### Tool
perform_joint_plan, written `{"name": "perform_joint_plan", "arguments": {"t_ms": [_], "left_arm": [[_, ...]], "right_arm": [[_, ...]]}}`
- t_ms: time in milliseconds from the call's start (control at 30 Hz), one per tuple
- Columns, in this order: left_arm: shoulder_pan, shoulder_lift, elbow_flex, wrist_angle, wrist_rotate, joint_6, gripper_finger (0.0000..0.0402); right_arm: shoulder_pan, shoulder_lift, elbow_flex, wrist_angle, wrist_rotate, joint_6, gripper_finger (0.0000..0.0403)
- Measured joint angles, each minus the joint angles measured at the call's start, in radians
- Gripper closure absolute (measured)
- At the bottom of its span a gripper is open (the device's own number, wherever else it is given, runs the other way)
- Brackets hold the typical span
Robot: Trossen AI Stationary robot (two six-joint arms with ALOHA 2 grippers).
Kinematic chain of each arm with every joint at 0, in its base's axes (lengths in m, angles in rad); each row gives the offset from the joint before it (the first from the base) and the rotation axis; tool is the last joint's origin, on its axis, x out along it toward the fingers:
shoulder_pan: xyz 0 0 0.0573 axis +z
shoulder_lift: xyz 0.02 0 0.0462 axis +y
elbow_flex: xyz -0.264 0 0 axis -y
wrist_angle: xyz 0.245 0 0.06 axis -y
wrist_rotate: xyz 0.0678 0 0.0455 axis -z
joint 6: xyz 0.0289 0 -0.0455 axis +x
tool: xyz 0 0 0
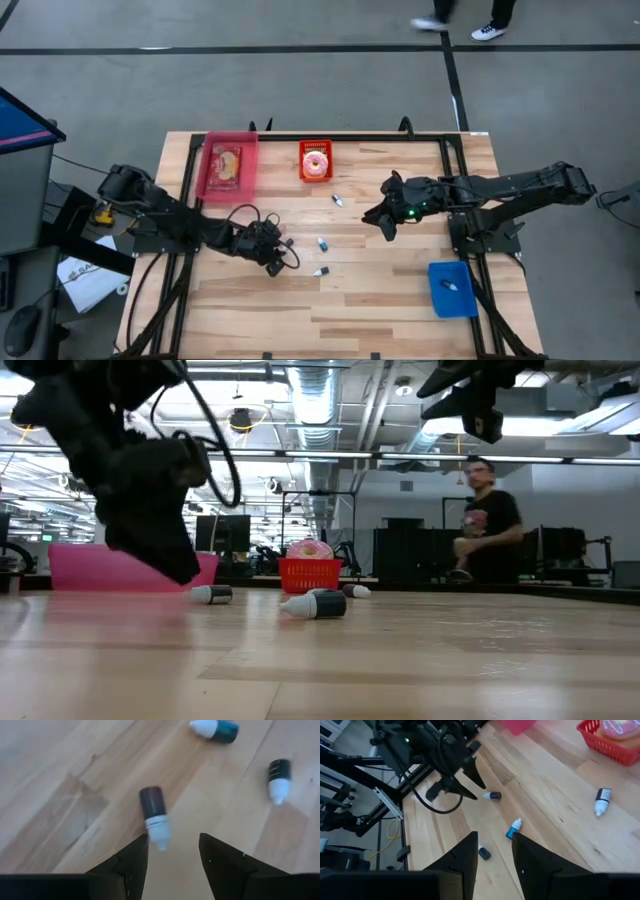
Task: Pick & Place Food Item
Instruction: Put the bottom red food coloring into the blue bin
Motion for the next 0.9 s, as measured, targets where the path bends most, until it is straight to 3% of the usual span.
{"name": "perform_joint_plan", "arguments": {"t_ms": [467, 900], "left_arm": [[0.015, 0.125, -0.024, 0.134, -0.064, 0.001, 0.0252], [0.020, 0.127, -0.026, 0.138, -0.080, -0.002, 0.0354]], "right_arm": [[0.000, 0.000, 0.000, 0.026, 0.000, 0.033, 0.0290], [0.001, 0.000, 0.000, 0.051, 0.000, -0.002, 0.0290]]}}
